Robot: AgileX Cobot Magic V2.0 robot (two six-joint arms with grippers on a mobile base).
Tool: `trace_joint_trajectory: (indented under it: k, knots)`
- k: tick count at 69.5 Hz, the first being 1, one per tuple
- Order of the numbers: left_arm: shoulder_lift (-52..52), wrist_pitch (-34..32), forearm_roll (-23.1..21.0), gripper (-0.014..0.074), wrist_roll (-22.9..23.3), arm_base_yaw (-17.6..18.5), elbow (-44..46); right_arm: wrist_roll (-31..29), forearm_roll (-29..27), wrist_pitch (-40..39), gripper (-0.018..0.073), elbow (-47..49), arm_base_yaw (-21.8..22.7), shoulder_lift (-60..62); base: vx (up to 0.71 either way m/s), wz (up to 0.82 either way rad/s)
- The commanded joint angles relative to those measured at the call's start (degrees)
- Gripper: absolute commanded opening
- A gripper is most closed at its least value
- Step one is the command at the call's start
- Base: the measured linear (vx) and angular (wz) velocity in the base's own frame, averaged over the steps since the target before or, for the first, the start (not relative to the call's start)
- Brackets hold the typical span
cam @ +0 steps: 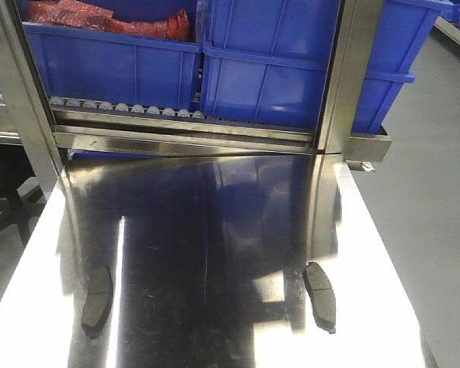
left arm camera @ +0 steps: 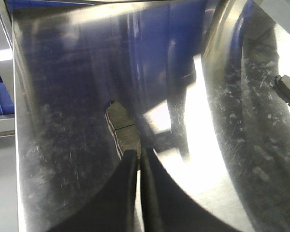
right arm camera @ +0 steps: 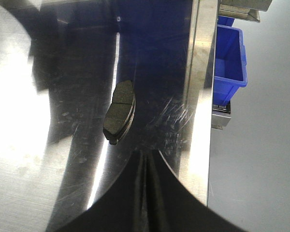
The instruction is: Move and align brake pads A on conveyor
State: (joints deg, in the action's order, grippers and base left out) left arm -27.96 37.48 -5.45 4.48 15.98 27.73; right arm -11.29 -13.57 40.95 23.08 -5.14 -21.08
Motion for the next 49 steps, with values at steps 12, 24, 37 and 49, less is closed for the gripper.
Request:
trace_joint_trajectory:
  k: [12, 24, 37, 49]
  knots:
    - [-0.4, -4.9, -0.4, 0.0181, 0.2, 0.2, 1.6, -0.6, -0.2, -3.5, -0.0005, 1.6, 0.1, -0.4, 0.00, 0.00]
    - [-0.4, -4.9, -0.5, 0.0572, 0.3, 0.2, 1.6, -0.6, -0.2, -3.5, -0.0004, 1.6, 0.1, -0.4, 0.00, 0.00]
    - [-0.4, -5.0, -0.5, 0.0729, 0.3, 0.2, 1.6, -0.6, -0.2, -3.5, -0.0004, 1.6, 0.1, -0.4, 0.00, 0.00]
    - [-0.7, -5.5, -0.6, 0.0694, 1.8, 0.2, 1.7, -0.6, -0.2, -3.5, -0.0004, 1.6, 0.1, -0.4, 0.00, 0.00]
